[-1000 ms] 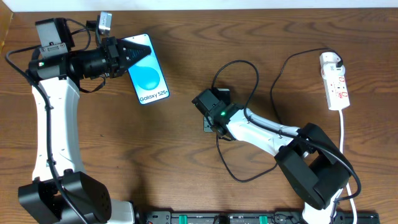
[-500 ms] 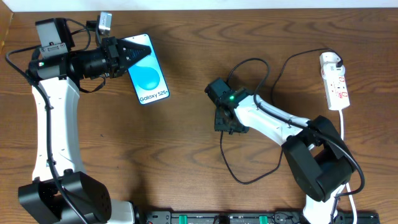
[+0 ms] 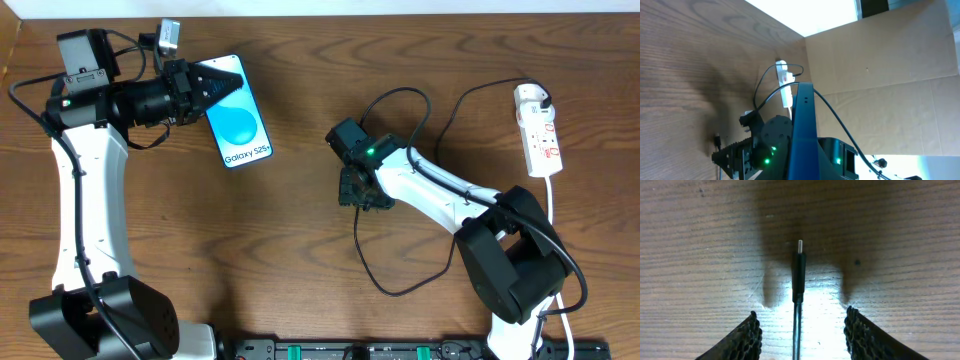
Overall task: Plug charger to phone and switch on socket
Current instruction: 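Lower and close the right gripper on the cable near the plug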
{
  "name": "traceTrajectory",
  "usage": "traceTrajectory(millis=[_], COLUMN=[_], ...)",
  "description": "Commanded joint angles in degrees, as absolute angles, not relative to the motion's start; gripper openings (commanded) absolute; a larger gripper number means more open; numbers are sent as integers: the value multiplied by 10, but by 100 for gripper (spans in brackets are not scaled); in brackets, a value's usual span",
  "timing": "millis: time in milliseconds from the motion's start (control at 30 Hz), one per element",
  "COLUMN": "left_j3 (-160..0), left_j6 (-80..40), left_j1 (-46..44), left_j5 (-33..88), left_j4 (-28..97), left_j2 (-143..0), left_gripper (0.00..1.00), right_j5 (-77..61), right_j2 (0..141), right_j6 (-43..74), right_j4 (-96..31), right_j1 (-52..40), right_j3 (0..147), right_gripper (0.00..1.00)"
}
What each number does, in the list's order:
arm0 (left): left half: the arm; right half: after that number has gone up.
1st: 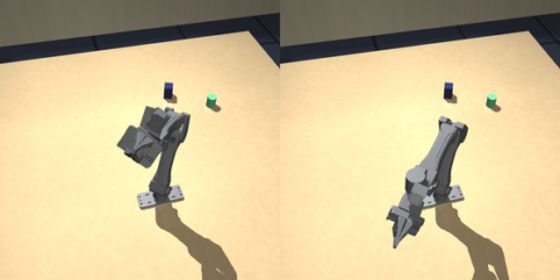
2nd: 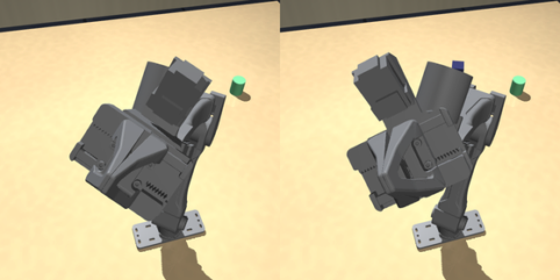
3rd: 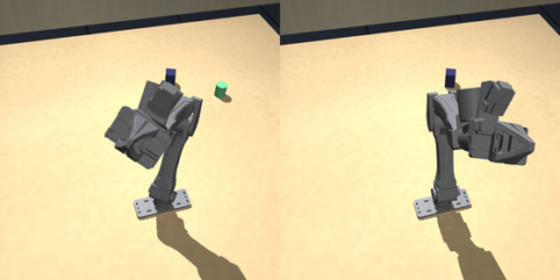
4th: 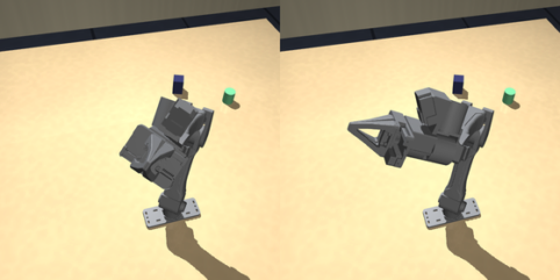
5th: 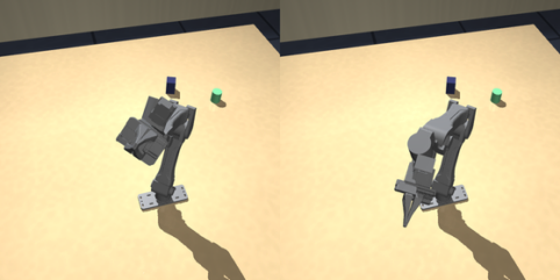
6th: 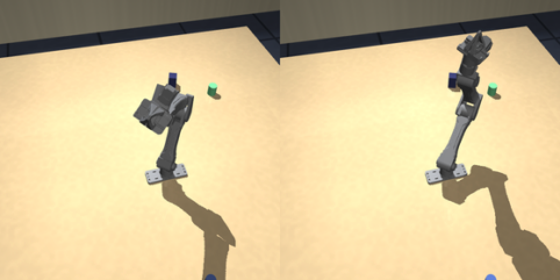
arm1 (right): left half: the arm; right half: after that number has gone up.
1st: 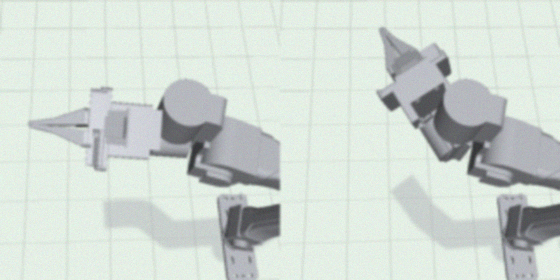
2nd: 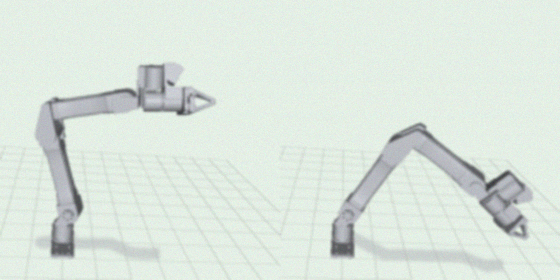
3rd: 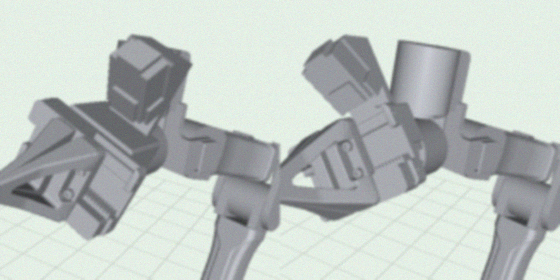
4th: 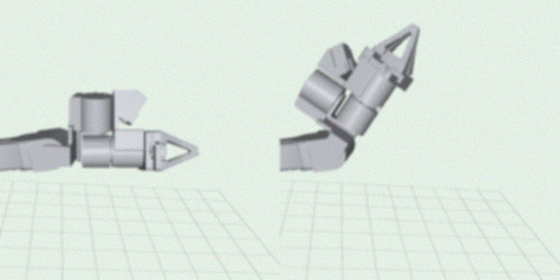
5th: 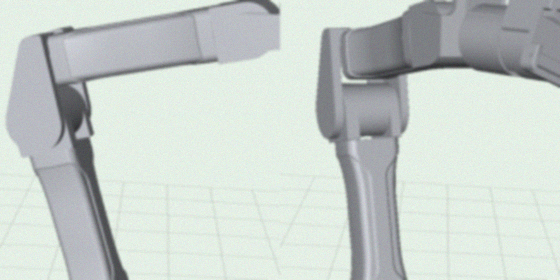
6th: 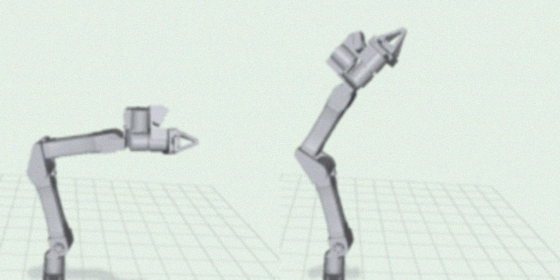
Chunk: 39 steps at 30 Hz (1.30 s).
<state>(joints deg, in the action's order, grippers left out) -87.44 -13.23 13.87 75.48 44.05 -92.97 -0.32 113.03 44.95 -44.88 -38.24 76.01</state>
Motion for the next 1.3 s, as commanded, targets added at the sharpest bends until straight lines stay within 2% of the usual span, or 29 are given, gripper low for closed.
traceTrajectory(millis=[0,1033,1267], left_j3=[-875,-875,-875], left_j6=[-125,-125,-125], left_j1=[140,140,140], left_j5=[769,769,769], left_j4=[441,447,447], left_j2=[-917,-917,-917], left_gripper=[7,7,8], right_j5=[1,57,41], right_j2=[1136,1154,1177], right_j6=[467,482,482], right_j4=[-448,-452,-451], right_j1=[-382,-382,-383], right_j3=[769,769,769], right_gripper=[51,52,48])
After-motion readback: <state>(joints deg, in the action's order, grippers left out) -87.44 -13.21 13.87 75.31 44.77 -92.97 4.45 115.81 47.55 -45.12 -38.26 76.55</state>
